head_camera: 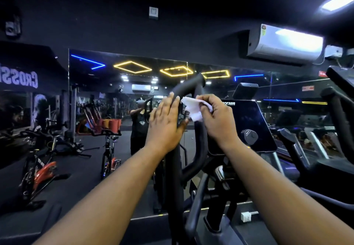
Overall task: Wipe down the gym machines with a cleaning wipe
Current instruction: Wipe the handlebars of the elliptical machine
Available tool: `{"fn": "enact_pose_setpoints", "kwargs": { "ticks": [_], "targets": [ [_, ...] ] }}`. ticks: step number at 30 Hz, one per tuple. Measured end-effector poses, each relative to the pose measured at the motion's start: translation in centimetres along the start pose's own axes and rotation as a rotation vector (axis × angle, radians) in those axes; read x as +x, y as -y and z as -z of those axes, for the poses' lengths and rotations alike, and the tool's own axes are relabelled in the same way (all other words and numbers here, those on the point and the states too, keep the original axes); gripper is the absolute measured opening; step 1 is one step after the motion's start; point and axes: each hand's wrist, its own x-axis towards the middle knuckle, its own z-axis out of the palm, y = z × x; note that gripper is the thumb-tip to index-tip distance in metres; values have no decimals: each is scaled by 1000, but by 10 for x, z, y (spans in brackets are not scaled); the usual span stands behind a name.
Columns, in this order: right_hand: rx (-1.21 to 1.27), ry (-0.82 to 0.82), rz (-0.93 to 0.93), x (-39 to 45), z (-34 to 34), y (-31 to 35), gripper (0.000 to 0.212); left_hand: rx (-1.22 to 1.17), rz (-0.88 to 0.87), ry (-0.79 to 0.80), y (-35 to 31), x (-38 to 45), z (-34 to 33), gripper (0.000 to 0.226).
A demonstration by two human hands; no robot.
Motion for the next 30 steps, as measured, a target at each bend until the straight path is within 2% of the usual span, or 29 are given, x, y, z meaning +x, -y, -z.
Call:
{"fn": "enact_pose_setpoints", "kwargs": {
  "ticks": [3, 8, 10, 12, 15, 18, 22, 27, 28, 30],
  "targets": [
    [-123, -47, 134, 32, -7, -10, 34, 25, 37, 63, 7, 16, -15, 84],
    [-327, -203, 302, 77, -12, -34, 43, -42, 1, -28, 17, 14, -33, 75],
    [-424, -120, 273, 82, -23, -41, 45, -58, -4, -34, 18, 13, -33, 73],
    [-482, 78, 230, 73, -43, -48, 48, -81, -3, -30, 18, 12, -33, 73],
    [-452, 250, 262, 56, -61, -63, 55, -105, -5, -40, 17, 9, -34, 71],
    [-457, 289, 274, 69, -46, -75, 57, -125, -11, -58, 17, 11, -34, 70],
    [-367, 226, 175, 75, -44, -62, 57, -149, -18, -47, 17, 10, -34, 72],
    [-409, 484, 469, 62, -53, -42, 71, -172, -9, -51, 17, 10, -34, 74],
    [-465, 461, 493, 68, -49, -49, 71, -176, -13, -51, 17, 9, -34, 74],
    [-507, 345, 377, 81, -40, -59, 62, -199, -12, -61, 17, 9, -33, 74]
  ]
}}
